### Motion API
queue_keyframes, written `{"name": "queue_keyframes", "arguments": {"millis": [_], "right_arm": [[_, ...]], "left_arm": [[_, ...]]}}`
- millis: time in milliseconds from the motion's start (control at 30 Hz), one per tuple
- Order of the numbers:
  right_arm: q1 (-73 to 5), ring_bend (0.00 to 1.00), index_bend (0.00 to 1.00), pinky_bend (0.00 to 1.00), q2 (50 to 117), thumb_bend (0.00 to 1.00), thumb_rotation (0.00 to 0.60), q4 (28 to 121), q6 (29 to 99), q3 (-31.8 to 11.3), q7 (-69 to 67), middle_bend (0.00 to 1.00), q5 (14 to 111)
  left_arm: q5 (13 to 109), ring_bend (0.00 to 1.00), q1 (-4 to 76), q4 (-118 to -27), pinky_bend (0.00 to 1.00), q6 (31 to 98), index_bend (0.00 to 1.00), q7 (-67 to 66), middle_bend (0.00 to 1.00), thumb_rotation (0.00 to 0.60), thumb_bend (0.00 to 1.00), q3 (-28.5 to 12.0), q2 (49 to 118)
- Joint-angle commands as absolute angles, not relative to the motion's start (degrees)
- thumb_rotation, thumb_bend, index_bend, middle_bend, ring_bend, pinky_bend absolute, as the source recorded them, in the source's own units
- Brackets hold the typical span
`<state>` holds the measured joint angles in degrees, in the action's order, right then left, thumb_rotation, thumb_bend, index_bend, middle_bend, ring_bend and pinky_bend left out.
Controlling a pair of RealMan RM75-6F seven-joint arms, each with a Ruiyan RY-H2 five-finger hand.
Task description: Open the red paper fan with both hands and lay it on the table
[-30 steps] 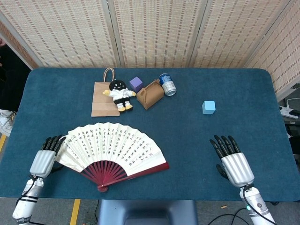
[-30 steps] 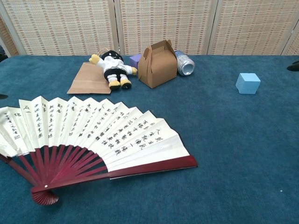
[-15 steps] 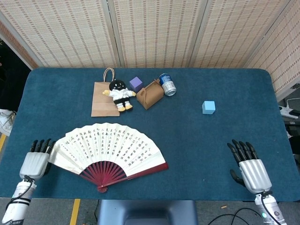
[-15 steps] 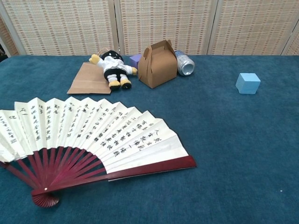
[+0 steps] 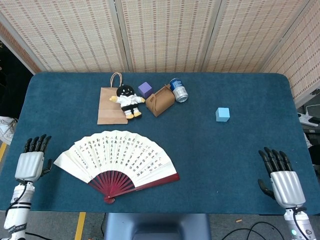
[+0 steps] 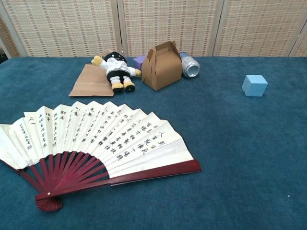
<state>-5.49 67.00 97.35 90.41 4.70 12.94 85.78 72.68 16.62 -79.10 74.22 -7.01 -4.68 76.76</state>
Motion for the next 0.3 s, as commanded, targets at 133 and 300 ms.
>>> {"name": "queue_keyframes", "arguments": {"millis": [133, 300], "right_arm": [[-4.11, 0.00, 0.00, 0.00, 66.51, 0.27, 0.600, 95.11, 92.21, 1.20, 10.96, 0.00, 83.36], [-4.09, 0.00, 0.00, 0.00, 66.37, 0.27, 0.600, 94.98, 90.22, 0.97, 11.40, 0.00, 82.90]], "left_arm": [[95.02, 0.00, 11.81, -76.23, 0.00, 83.30, 0.00, 32.34, 0.00, 0.600, 0.45, 2.57, 71.72], [95.29, 0.00, 11.71, -76.11, 0.00, 83.65, 0.00, 27.85, 0.00, 0.600, 0.45, 2.60, 72.17]]}}
